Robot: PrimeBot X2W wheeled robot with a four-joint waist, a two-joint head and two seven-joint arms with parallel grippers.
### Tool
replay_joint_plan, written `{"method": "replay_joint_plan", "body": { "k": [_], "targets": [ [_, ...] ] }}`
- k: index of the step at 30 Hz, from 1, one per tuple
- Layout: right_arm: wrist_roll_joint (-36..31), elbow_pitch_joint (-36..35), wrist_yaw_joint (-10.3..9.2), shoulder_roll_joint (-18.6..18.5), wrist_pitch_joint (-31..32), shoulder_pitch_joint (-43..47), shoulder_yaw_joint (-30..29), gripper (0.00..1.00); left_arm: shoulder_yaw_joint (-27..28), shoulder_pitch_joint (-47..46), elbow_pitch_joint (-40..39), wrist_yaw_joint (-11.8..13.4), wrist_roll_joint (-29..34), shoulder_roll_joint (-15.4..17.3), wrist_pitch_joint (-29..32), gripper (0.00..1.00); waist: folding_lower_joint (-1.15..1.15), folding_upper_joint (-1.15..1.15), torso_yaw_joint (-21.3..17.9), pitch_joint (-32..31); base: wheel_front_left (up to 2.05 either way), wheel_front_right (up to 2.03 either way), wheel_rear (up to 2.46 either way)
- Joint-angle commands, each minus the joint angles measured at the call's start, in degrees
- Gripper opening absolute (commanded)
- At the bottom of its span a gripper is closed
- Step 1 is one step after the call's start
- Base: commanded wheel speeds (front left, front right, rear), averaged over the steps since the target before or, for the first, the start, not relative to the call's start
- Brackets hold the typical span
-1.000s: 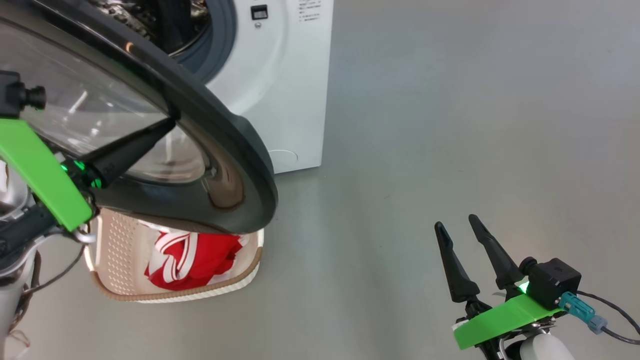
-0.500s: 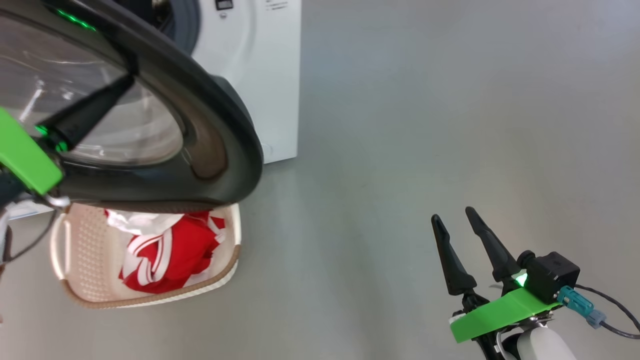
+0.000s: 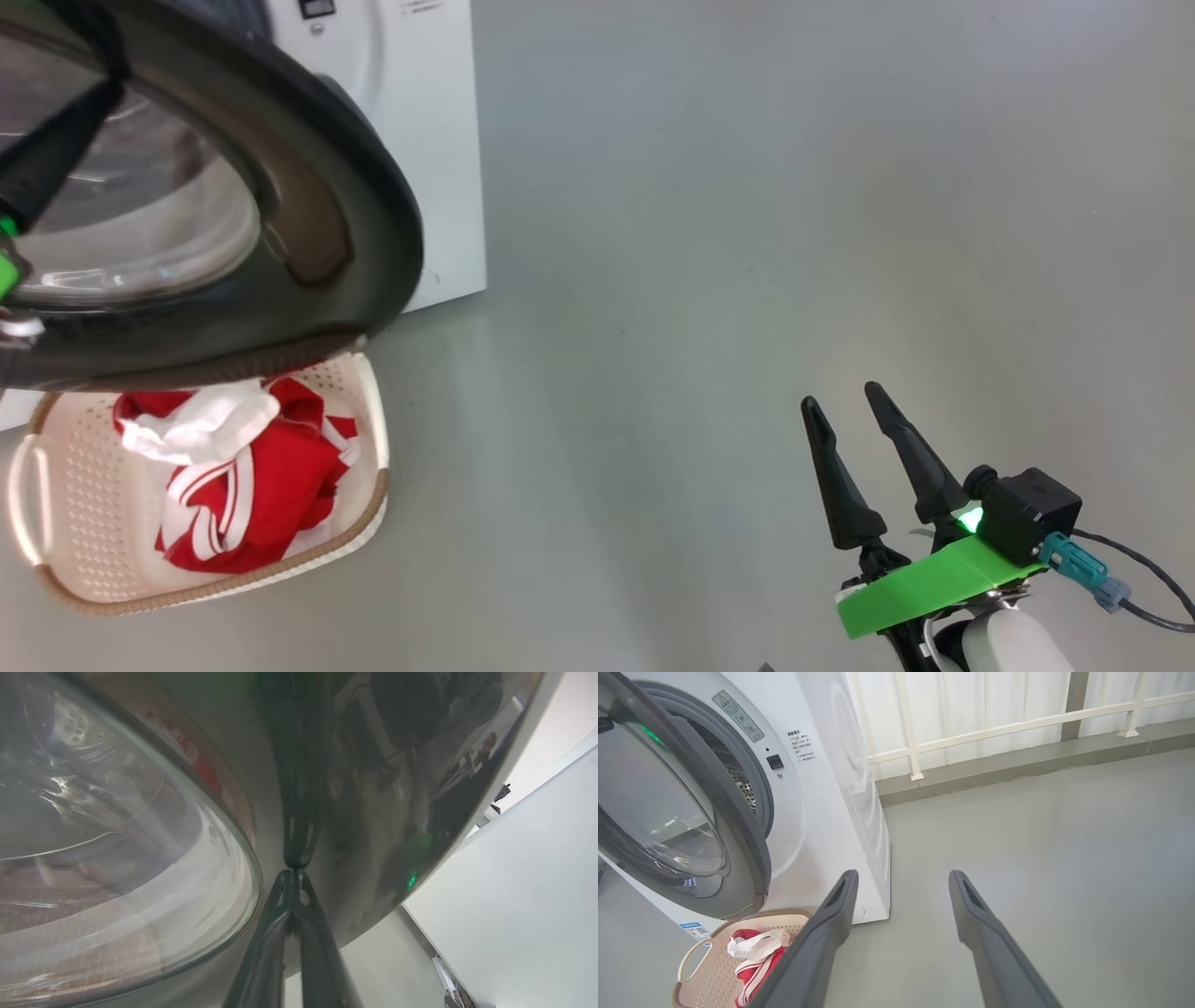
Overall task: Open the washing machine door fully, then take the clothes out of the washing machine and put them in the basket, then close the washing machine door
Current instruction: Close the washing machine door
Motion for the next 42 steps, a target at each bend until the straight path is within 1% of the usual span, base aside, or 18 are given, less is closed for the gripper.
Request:
{"method": "replay_joint_plan", "body": {
  "k": [1,8,14,15,16,18,20,21,22,23,24,25,32,39,42],
  "targets": [
    [1.5,-1.7,0.09,0.2,-0.3,-0.6,1.3,1.00,2.4,-3.6,-0.6,-0.2,-0.6,3.4,-1.0,0.00,0.00,0.00,-0.7,0.3,0.00,0.00,0.00],
    [1.7,-2.1,0.09,0.3,-0.3,-0.6,1.1,1.00,1.0,-5.5,2.3,-0.2,-1.2,3.9,-3.2,0.00,0.00,0.00,-1.4,0.7,0.00,0.00,0.00],
    [1.5,-2.0,0.09,0.3,-0.3,-0.6,0.5,1.00,-1.6,-4.4,1.8,-0.2,-2.5,4.1,-3.7,0.00,0.00,0.00,0.1,0.5,0.00,0.00,0.00],
    [1.4,-1.9,0.09,0.3,-0.3,-0.6,0.5,1.00,-1.9,-4.0,1.5,-0.2,-2.6,4.2,-3.8,0.04,0.00,0.00,0.4,0.4,0.00,0.00,0.00],
    [1.3,-1.9,0.09,0.3,-0.3,-0.7,0.5,1.00,-2.2,-3.6,1.2,-0.2,-2.7,4.3,-4.2,0.16,0.00,0.00,0.7,0.3,0.00,0.00,0.00],
    [1.1,-1.8,0.09,0.3,-0.3,-0.8,0.5,1.00,-2.6,-2.5,0.7,-0.2,-3.2,4.2,-4.9,0.27,0.00,0.00,1.5,-0.1,0.00,0.00,0.00],
    [0.8,-1.7,0.09,0.3,-0.3,-0.7,0.4,1.00,-3.0,-1.1,0.0,-0.2,-3.8,4.1,-5.7,0.44,0.00,0.00,2.4,-0.4,0.00,0.00,0.00],
    [0.6,-1.7,0.09,0.3,-0.3,-0.7,0.3,1.00,-3.2,-0.4,-0.4,-0.2,-4.1,4.1,-6.0,0.48,0.00,0.00,2.8,-0.5,0.00,0.00,0.00],
    [0.5,-1.6,0.09,0.3,-0.3,-0.6,0.2,1.00,-3.2,0.3,-0.6,-0.2,-4.5,4.2,-6.3,0.56,0.00,0.00,3.3,-0.6,0.00,0.00,0.00],
    [0.3,-1.6,0.09,0.3,-0.3,-0.6,0.1,1.00,-3.3,1.0,-0.8,-0.2,-4.7,4.2,-6.7,0.80,0.00,0.00,3.7,-0.8,0.00,0.00,0.00],
    [0.2,-1.5,0.09,0.3,-0.3,-0.6,0.1,1.00,-3.3,1.7,-1.2,-0.2,-5.0,4.3,-7.0,0.98,0.00,0.00,4.2,-0.9,0.00,0.00,0.00],
    [0.1,-1.4,0.09,0.3,-0.3,-0.6,0.1,1.00,-3.4,2.5,-1.4,-0.2,-5.2,4.3,-7.5,1.00,0.00,0.00,4.6,-1.0,0.00,0.00,0.00],
    [-0.9,-0.9,0.09,0.3,-0.3,-0.3,0.0,1.00,-3.5,8.7,-2.8,-0.2,-6.6,3.9,-10.7,1.00,0.00,0.00,7.6,-2.2,0.00,0.00,0.00],
    [-1.3,-0.2,0.09,-0.1,-0.3,0.4,0.2,1.00,-2.2,17.2,-3.5,-0.2,-8.0,3.0,-15.9,1.00,0.00,0.00,9.8,-3.8,0.00,0.00,0.00],
    [-1.2,-0.1,0.09,-0.3,-0.3,0.6,0.3,1.00,-1.6,19.5,-3.6,-0.2,-8.3,2.7,-17.4,1.00,0.00,0.00,10.5,-4.0,0.00,0.00,0.00]
  ]
}}
